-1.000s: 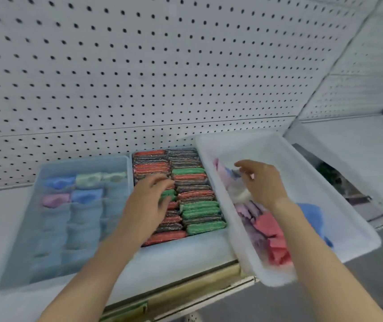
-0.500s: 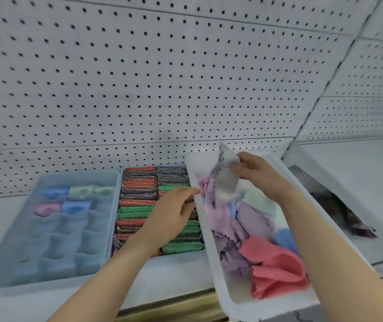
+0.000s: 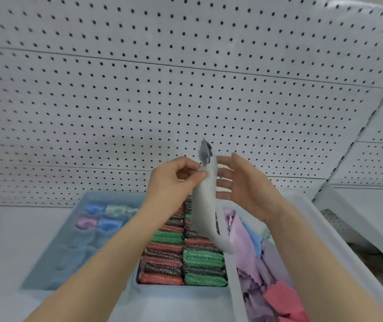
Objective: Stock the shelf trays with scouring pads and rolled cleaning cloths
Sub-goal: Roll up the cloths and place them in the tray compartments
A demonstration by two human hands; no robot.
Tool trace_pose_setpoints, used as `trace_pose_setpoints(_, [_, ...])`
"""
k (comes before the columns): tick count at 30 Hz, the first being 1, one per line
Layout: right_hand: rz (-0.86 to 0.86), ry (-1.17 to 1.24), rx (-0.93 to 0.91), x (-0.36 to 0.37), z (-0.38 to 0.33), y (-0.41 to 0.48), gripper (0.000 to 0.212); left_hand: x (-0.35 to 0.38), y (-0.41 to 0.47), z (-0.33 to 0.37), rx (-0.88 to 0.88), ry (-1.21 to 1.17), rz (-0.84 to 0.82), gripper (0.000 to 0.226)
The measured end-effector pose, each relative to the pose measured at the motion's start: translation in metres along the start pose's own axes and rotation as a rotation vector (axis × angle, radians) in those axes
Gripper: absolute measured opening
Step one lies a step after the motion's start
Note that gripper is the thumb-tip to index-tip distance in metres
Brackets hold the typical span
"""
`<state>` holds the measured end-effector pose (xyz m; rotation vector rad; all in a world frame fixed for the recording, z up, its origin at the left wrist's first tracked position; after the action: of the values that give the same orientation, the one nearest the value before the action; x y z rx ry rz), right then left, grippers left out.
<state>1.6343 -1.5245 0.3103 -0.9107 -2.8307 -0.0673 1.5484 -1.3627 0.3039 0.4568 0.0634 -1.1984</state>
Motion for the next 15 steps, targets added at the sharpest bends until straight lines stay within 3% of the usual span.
trace_pose_setpoints(2, [0.085, -0.219, -0.027, 0.011, -0.007, 0.005, 0.051, -0.012, -0.002, 0.0, 0.01, 0.079, 0.018, 0.018])
trace_pose_setpoints(4, [0.127, -0.351, -0.055, 0.023, -0.015, 0.011, 0.04, -0.023, -0.005, 0.004, 0.042, 0.168, -0.006, 0.017])
trace_pose_setpoints(9, [0.183, -0.387, -0.115, 0.048, -0.028, 0.029, 0.015, -0.044, -0.006, 0.014, 0.122, 0.383, -0.062, 0.014])
trace_pose_setpoints(15, [0.155, -0.328, -0.109, 0.058, -0.032, 0.044, 0.024, -0.087, -0.003, 0.01, 0.04, 0.271, -0.104, 0.006])
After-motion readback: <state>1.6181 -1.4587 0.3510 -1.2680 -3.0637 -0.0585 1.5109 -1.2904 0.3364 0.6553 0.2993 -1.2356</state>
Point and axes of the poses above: each hand's wrist, its own y-axis towards the middle knuckle, its own x-axis out of the palm, z = x × y, the point moved 1 cm from there along y, towards the middle knuckle, and after that the axes turned 8 degrees about -z, right-handed, at the moved point
